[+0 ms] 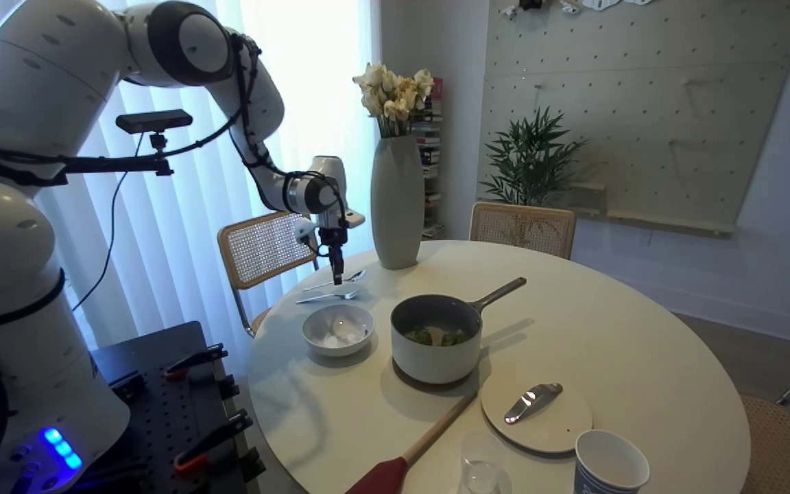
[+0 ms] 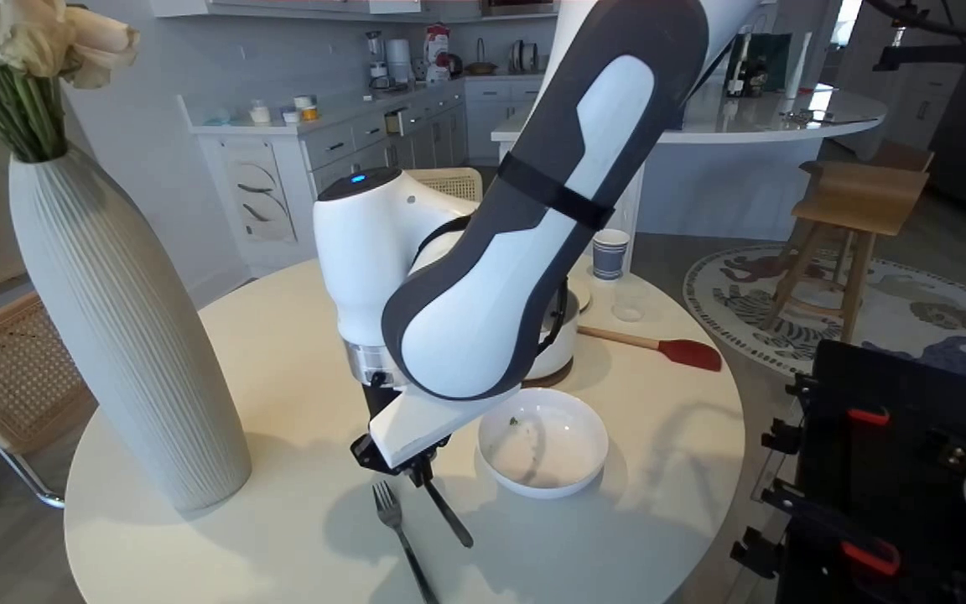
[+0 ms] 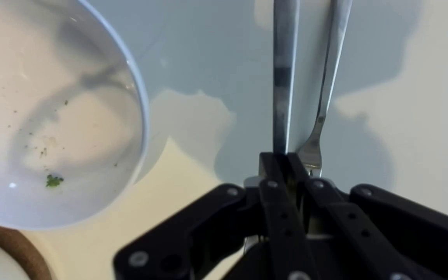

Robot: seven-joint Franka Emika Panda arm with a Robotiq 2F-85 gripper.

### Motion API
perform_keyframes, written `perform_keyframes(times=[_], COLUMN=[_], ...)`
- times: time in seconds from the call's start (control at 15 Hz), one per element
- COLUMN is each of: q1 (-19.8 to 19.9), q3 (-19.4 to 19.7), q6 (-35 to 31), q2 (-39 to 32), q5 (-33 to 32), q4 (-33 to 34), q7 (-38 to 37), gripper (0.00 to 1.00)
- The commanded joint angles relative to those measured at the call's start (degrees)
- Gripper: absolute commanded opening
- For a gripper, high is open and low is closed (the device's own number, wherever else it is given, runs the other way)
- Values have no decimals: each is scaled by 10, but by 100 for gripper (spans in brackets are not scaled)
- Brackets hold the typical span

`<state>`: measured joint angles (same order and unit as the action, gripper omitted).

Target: Move the blue cup to the right, move the silver fork and spoon to the left, move the blue cup to the left

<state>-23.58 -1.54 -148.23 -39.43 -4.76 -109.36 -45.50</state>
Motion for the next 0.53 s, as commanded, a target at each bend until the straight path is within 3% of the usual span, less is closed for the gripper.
perform_keyframes(times=[0.0, 0.47], q1=[-8, -2], q3=[4, -1], q6=[21, 25], q2=[7, 17], q5=[17, 30], q4=[-4, -31], q7=[-10, -2], gripper=[2, 2])
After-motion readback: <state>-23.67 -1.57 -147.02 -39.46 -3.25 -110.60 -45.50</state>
